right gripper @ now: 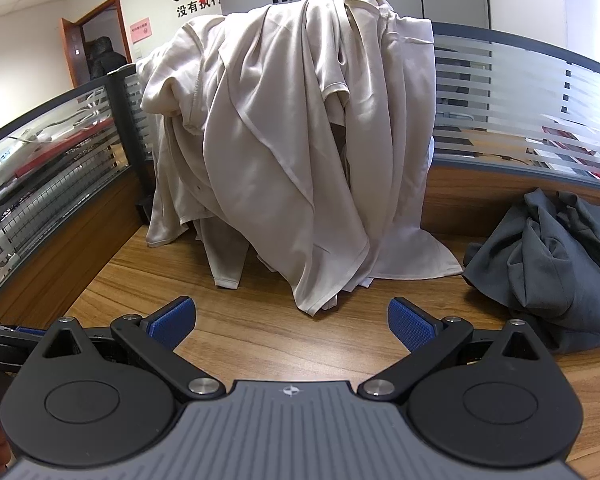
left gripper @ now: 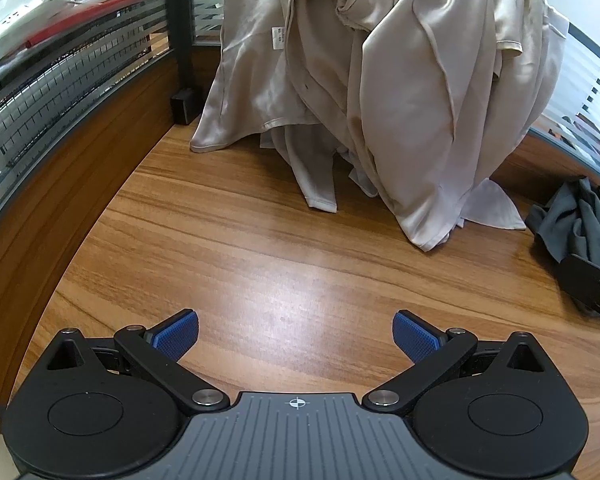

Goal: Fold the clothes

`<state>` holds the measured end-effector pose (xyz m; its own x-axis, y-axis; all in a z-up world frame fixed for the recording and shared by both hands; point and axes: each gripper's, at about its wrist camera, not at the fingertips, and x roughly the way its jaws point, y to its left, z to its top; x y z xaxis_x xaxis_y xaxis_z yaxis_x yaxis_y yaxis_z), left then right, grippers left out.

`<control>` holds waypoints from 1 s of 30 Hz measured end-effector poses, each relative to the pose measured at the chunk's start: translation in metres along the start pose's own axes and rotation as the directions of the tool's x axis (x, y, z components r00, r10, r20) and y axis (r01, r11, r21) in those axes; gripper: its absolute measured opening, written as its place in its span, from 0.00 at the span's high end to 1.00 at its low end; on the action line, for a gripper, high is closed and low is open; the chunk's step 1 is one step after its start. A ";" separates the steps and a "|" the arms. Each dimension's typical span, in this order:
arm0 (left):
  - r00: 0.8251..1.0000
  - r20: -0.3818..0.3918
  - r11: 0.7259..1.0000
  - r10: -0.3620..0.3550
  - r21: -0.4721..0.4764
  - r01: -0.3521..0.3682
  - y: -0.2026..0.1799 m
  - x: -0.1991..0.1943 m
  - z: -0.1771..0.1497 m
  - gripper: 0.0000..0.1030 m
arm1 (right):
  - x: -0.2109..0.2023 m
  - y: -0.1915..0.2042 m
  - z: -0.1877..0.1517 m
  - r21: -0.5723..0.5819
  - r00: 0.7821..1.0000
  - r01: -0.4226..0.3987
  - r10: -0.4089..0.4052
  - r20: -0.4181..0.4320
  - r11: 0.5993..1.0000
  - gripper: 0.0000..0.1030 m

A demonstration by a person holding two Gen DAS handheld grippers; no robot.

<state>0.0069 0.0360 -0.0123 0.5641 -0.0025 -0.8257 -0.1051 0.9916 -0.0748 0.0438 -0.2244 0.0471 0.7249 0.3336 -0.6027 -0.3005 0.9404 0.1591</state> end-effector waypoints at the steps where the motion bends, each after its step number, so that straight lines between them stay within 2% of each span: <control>1: 1.000 -0.001 1.000 0.000 0.002 0.000 0.000 0.000 0.000 0.00 | 0.000 0.000 0.000 0.001 1.000 0.000 0.000 0.000 1.000 0.00; 17: 1.000 0.002 0.999 -0.001 0.047 0.001 -0.008 0.000 0.001 0.00 | 0.000 -0.002 0.000 0.008 1.000 -0.001 0.001 -0.002 1.000 0.00; 30: 1.000 -0.023 1.000 -0.006 0.023 0.007 -0.005 0.006 0.001 0.00 | 0.007 -0.003 0.000 0.016 1.000 -0.004 0.004 -0.020 1.000 0.00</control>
<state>0.0114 0.0312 -0.0160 0.5456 -0.0115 -0.8380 -0.0826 0.9943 -0.0674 0.0502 -0.2252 0.0426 0.7111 0.3363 -0.6175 -0.2932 0.9400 0.1743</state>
